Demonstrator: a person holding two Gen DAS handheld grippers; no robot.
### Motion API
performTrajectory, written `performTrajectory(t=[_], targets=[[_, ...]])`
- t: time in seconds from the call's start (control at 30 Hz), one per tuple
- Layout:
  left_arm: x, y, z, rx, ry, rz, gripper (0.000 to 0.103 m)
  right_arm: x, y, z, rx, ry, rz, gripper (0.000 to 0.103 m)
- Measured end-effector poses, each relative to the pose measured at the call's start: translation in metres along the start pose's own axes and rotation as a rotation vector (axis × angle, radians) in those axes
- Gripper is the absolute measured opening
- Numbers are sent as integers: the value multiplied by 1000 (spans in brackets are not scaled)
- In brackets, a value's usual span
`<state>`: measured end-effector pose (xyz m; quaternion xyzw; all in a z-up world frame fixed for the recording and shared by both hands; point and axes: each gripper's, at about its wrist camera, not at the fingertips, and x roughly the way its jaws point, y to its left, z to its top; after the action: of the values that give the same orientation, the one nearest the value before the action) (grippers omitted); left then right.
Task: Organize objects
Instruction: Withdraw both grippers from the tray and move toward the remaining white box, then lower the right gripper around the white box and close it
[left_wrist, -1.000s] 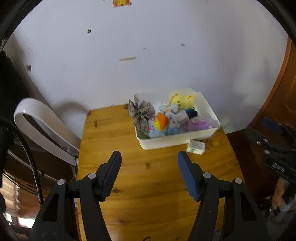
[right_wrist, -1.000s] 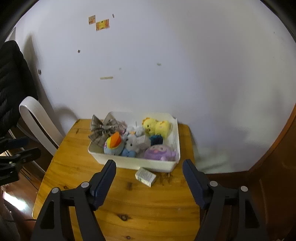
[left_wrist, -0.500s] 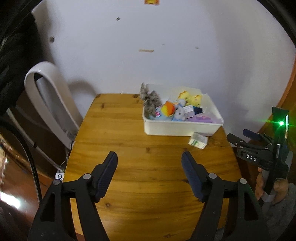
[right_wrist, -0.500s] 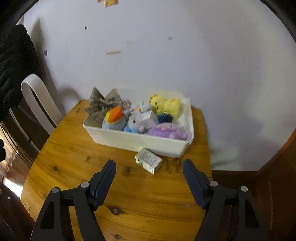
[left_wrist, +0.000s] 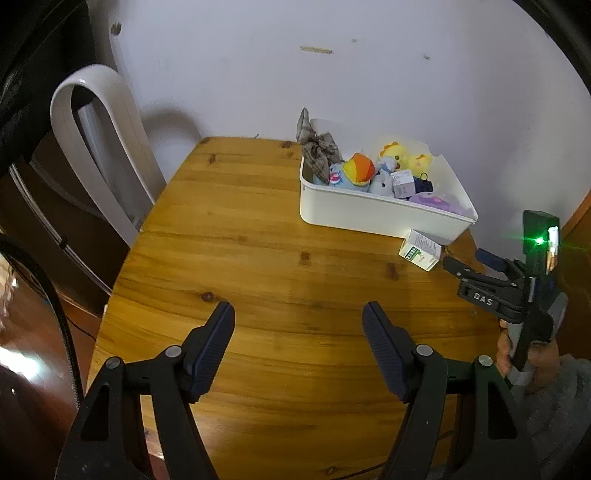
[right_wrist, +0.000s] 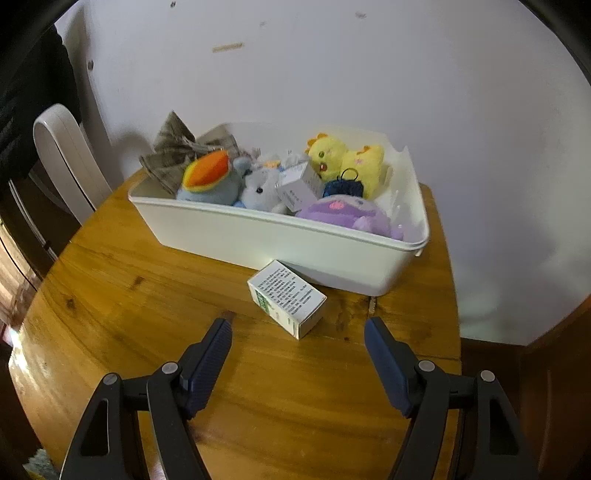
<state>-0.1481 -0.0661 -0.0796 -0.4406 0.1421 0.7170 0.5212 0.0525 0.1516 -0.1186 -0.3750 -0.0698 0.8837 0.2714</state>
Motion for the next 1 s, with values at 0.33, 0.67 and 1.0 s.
performTrajectory(t=[0.33,0.67,1.0], targets=[[32,-5,2,-5,63,19,75,51,-2,5,-58,28,12,75],[47,-9,1,4,96,25,75,73,-1,9,-119,30,17,75],[51,-15,0,27,111,17,75,82,11,13,-220,58,51,75]])
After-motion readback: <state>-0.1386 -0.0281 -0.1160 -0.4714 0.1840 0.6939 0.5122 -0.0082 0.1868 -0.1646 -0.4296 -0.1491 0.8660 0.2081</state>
